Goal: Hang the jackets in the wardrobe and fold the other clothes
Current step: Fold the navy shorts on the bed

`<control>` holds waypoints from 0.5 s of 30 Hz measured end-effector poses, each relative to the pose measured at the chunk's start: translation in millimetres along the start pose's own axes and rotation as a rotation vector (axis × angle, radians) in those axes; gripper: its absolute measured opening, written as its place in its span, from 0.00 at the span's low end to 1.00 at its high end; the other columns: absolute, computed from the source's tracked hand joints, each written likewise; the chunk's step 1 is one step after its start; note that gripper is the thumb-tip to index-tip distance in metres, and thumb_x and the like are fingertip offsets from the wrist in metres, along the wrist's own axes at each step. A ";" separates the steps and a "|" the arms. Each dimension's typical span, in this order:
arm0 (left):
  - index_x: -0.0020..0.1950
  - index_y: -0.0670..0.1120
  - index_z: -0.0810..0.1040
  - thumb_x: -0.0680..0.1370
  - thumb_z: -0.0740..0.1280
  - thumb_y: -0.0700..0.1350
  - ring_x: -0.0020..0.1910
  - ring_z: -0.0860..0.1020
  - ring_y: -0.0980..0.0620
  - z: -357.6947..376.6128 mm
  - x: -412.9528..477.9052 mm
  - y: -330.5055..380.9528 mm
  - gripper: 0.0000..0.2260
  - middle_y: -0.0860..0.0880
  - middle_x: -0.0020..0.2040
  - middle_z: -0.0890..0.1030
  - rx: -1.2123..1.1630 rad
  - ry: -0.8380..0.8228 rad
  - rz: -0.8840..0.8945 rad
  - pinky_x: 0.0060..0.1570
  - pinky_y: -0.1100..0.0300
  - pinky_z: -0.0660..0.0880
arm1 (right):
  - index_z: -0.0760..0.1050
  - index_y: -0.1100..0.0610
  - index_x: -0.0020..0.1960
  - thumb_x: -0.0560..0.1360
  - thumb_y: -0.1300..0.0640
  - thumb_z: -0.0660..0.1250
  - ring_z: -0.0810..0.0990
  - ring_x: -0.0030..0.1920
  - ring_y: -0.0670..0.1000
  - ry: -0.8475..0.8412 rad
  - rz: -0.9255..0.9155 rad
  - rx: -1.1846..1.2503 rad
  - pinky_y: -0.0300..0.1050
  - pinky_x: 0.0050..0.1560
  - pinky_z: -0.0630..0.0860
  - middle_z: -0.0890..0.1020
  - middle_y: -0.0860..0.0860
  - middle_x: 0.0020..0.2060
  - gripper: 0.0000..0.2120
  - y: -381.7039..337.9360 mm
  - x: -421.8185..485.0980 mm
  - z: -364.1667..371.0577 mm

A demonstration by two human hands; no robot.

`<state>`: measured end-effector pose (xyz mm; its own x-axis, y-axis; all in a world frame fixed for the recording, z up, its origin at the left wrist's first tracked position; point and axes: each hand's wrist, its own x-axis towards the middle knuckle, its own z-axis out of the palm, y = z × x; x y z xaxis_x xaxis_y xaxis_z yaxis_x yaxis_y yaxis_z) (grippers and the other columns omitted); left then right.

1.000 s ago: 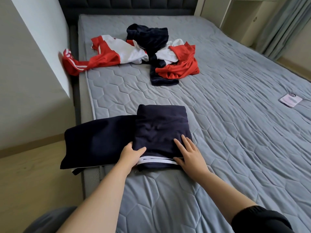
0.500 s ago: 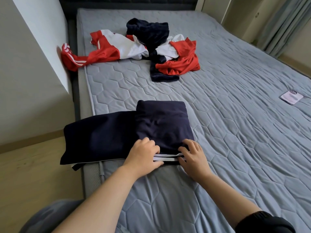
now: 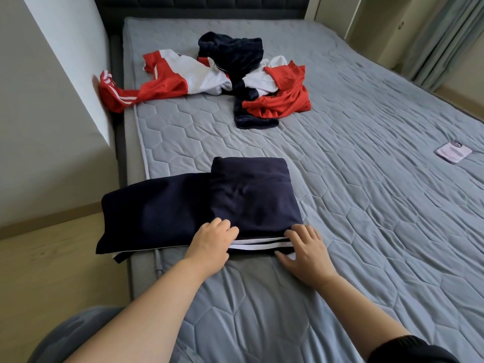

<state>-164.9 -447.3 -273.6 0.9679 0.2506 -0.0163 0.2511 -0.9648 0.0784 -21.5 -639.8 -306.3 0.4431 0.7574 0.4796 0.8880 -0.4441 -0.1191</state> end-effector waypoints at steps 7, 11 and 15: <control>0.43 0.51 0.66 0.71 0.65 0.40 0.48 0.69 0.52 4.1 -1.7 -8.0 0.09 0.56 0.41 0.66 -0.192 -0.060 -0.142 0.39 0.62 0.61 | 0.74 0.61 0.34 0.51 0.68 0.74 0.75 0.31 0.58 -0.195 0.035 0.009 0.44 0.28 0.71 0.75 0.52 0.30 0.14 -0.1 13.6 -6.4; 0.37 0.45 0.77 0.75 0.67 0.51 0.42 0.73 0.51 -3.1 3.6 -14.7 0.11 0.51 0.38 0.75 -0.824 -0.005 -0.402 0.41 0.60 0.68 | 0.75 0.61 0.35 0.69 0.54 0.64 0.75 0.32 0.54 -0.109 0.102 0.214 0.40 0.32 0.67 0.75 0.51 0.30 0.10 -2.6 23.9 -12.5; 0.49 0.45 0.78 0.77 0.65 0.47 0.46 0.76 0.48 -3.2 17.3 -20.3 0.07 0.49 0.49 0.75 -0.896 0.354 -0.839 0.43 0.59 0.69 | 0.75 0.62 0.38 0.73 0.55 0.59 0.74 0.37 0.55 0.012 0.305 0.360 0.36 0.38 0.61 0.76 0.53 0.34 0.12 -25.4 72.5 0.4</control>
<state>-153.3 -423.1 -272.3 0.4256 0.8951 -0.1327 0.5578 -0.1441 0.8174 -11.9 -573.4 -268.8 0.6905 0.6121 0.3854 0.7047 -0.4492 -0.5491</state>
